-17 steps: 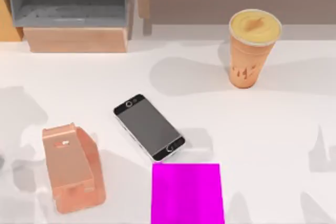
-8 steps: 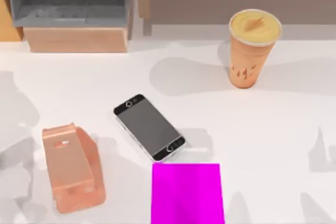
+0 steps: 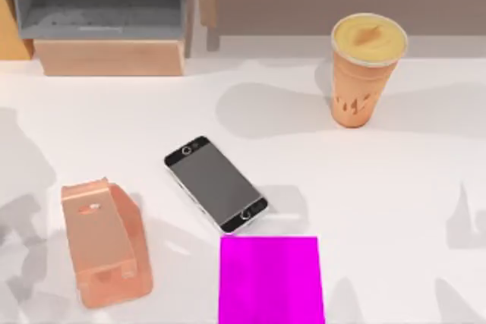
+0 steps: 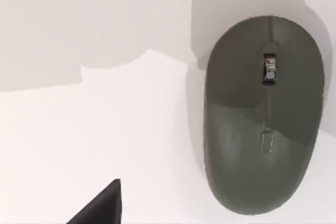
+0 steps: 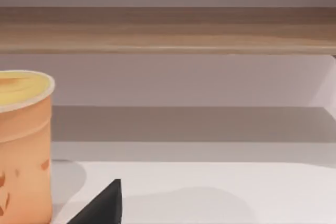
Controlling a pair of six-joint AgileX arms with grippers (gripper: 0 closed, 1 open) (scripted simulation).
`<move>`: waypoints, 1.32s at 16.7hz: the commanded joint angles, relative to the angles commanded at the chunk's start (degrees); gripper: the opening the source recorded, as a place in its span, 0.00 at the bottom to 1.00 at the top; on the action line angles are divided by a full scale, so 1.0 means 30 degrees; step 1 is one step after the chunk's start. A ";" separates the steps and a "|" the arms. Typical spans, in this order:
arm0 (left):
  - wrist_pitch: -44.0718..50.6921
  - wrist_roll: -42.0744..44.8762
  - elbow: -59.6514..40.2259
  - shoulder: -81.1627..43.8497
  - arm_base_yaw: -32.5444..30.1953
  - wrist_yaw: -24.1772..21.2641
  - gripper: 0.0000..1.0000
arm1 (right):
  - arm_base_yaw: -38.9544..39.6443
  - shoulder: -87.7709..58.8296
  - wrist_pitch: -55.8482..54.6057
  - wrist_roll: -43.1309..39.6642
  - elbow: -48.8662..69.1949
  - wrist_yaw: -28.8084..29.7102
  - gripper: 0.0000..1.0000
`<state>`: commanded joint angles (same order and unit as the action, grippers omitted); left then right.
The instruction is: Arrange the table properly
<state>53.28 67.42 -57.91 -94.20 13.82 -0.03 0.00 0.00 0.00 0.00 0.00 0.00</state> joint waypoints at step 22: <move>-0.4997 0.0125 0.2732 -0.2230 0.0078 -0.0006 0.17 | 0.0000 0.0000 0.0000 0.0000 0.0000 0.0000 1.00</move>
<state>38.29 67.79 -49.71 -100.89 14.05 -0.04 0.00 0.00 0.00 0.00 0.00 0.00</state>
